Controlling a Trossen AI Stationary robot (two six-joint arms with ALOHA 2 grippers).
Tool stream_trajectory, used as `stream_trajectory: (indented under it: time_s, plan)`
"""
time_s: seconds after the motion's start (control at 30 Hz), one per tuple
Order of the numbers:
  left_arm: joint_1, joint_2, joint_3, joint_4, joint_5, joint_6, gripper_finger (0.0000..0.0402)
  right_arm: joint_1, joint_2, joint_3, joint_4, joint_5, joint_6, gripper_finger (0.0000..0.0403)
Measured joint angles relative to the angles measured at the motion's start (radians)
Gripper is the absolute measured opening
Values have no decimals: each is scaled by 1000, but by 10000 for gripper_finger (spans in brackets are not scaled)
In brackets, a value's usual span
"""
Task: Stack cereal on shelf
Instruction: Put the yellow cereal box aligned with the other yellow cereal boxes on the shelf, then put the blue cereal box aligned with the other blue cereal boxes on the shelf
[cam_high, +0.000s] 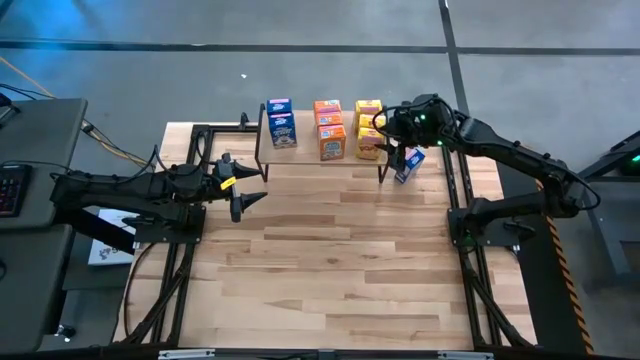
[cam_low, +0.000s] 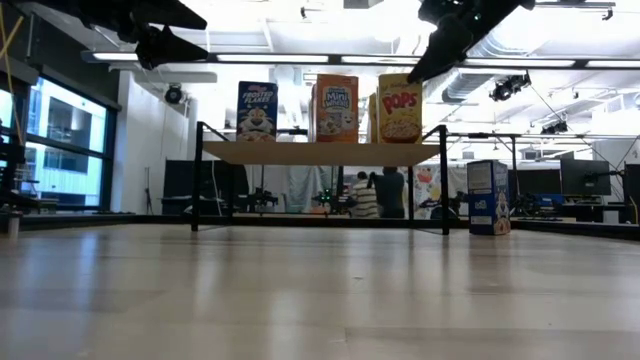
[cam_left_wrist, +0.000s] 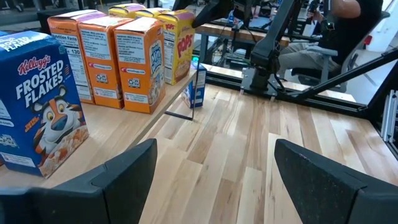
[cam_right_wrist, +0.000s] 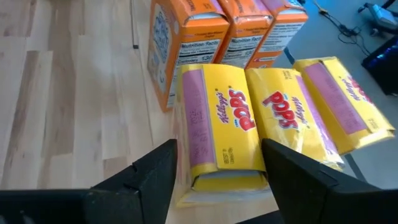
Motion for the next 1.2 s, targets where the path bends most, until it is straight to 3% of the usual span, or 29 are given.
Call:
stream_trajectory:
  time_s: [0.57,0.97,1.2]
  plan:
    - [0,0,0,0,0,0,317,10,-121,0,-35,50,74,228]
    - [0,0,0,0,0,0,317,38,-250,0,-327,35,126,228]
    - [0,0,0,0,0,0,317,40,-272,0,-452,43,291,228]
